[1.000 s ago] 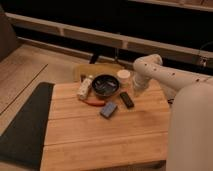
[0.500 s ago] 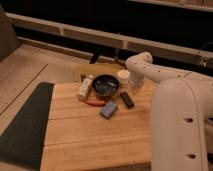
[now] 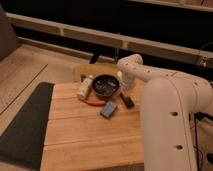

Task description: Push the eraser across the table

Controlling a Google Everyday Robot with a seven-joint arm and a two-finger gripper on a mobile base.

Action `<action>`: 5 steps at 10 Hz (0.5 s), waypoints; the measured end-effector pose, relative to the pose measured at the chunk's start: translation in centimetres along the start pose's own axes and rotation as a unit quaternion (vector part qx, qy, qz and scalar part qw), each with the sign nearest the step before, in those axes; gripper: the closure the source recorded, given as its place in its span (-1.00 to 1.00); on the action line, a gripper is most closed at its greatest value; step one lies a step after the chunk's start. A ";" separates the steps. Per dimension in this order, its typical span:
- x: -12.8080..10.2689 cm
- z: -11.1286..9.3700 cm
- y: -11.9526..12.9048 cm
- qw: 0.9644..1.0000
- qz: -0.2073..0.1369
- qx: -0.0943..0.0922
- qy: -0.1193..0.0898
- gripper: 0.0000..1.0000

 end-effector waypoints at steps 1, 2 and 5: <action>0.2 0.7 0.5 1.000 -0.003 -0.009 0.007 0.97; 0.3 1.4 0.9 1.000 -0.007 -0.017 0.014 0.97; 0.7 3.5 -0.2 0.999 -0.020 -0.023 0.038 0.97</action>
